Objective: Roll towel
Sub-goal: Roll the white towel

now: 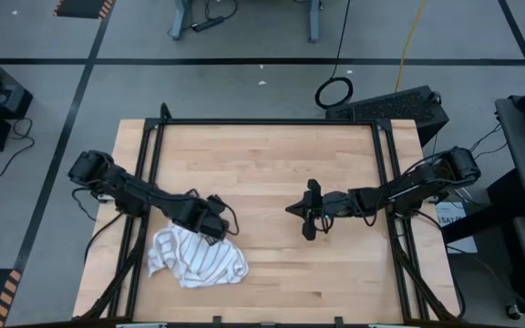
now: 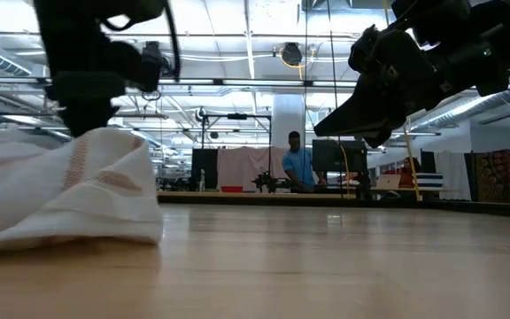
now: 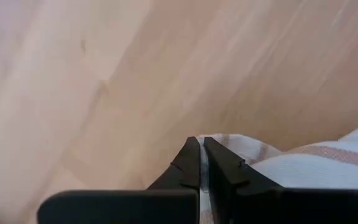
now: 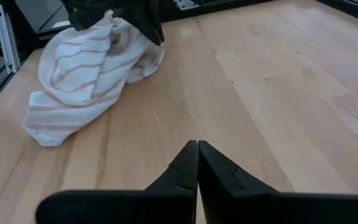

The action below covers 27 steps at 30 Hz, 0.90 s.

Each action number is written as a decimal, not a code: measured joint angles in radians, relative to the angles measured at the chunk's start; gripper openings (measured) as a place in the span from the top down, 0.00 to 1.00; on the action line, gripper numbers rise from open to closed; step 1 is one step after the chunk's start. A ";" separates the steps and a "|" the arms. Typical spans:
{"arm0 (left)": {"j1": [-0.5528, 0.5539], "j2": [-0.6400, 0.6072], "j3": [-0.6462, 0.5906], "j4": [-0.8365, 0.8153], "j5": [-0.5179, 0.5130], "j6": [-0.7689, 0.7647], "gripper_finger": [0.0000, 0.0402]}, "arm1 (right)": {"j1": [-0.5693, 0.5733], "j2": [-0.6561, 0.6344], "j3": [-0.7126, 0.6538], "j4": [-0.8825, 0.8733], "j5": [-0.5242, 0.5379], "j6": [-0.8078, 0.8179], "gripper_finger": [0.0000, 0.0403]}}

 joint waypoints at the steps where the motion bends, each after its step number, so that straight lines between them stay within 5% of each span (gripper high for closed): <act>1: 0.008 0.000 0.019 -0.001 -0.026 0.031 0.98 | 0.000 0.000 0.000 0.001 0.000 0.000 1.00; 15: 0.064 0.000 0.450 -0.066 -0.386 0.513 0.98 | 0.000 0.000 0.000 0.004 0.075 0.020 1.00; 20: 0.064 0.000 0.631 -0.077 -0.421 0.669 0.98 | 0.000 0.000 -0.001 0.045 0.173 0.020 1.00; 27: 0.075 -0.001 0.752 -0.092 -0.425 0.745 0.98 | 0.003 0.000 -0.001 0.234 0.174 -0.004 1.00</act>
